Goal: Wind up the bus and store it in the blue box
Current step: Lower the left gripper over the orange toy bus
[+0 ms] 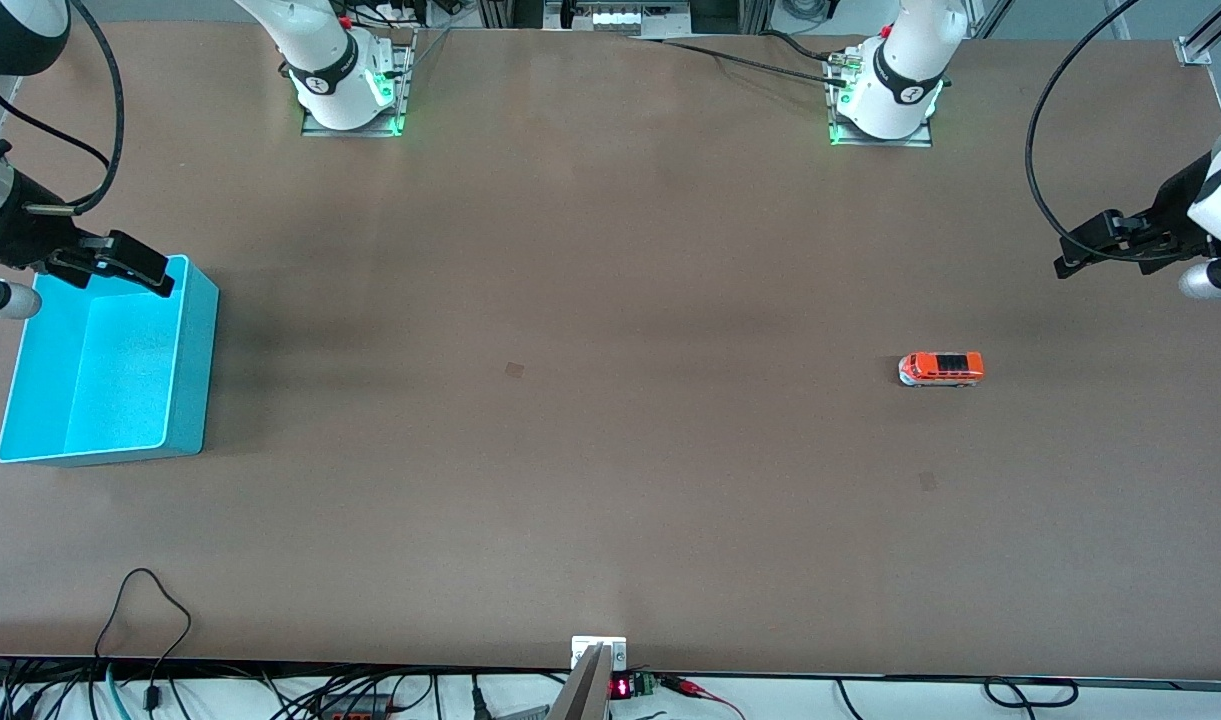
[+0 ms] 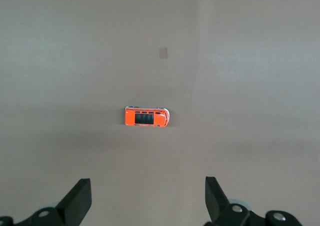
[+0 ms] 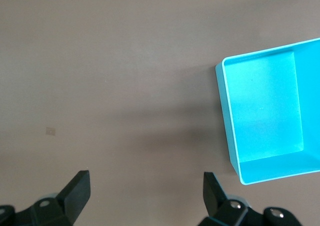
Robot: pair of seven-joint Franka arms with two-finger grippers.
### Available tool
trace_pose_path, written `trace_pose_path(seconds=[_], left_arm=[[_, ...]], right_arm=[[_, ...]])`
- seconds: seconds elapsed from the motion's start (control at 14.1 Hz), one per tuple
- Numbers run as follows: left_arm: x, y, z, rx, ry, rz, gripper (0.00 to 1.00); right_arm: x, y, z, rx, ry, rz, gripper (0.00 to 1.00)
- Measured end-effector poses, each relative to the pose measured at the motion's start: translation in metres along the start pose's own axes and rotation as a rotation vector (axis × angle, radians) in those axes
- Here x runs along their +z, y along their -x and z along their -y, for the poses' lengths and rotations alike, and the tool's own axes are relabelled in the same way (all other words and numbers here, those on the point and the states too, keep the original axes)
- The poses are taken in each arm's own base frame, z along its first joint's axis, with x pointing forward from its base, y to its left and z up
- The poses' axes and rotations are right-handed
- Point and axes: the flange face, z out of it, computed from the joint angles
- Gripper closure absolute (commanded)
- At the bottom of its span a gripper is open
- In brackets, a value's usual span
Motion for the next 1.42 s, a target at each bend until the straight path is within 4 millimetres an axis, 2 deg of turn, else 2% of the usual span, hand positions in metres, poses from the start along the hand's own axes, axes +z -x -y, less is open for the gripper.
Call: trace_pose_path(seconds=[0.35,0.43,0.57,0.78,1.13,1.28,1.42], left_arm=[[0.004,0.002,0.0,0.0,-0.001,0.009,0.0],[0.008,0.002,0.0,0.0,-0.001,0.02,0.0],[0.03,0.003,0.0,0.001,-0.004,0.067,0.0],[0.08,-0.009,-0.004,0.049,-0.007,0.155,0.0],[0.189,-0.039,-0.002,0.276,-0.02,0.251,0.0],[0.227,-0.037,-0.01,0.397,-0.064,0.251,0.0],[0.255,-0.028,-0.026,0.542,-0.087,0.257,0.0]], right_arm=[[0.003,-0.002,-0.006,0.017,-0.023,0.007,0.0],[0.003,-0.002,-0.007,0.018,-0.024,0.008,0.0],[0.003,-0.002,-0.008,0.02,-0.025,0.008,0.0],[0.003,-0.003,-0.01,0.022,-0.024,0.008,0.0],[0.003,-0.003,-0.011,0.025,-0.026,0.008,0.0],[0.004,-0.004,-0.015,0.035,-0.04,0.01,0.0],[0.005,-0.005,-0.018,0.043,-0.046,0.013,0.0]])
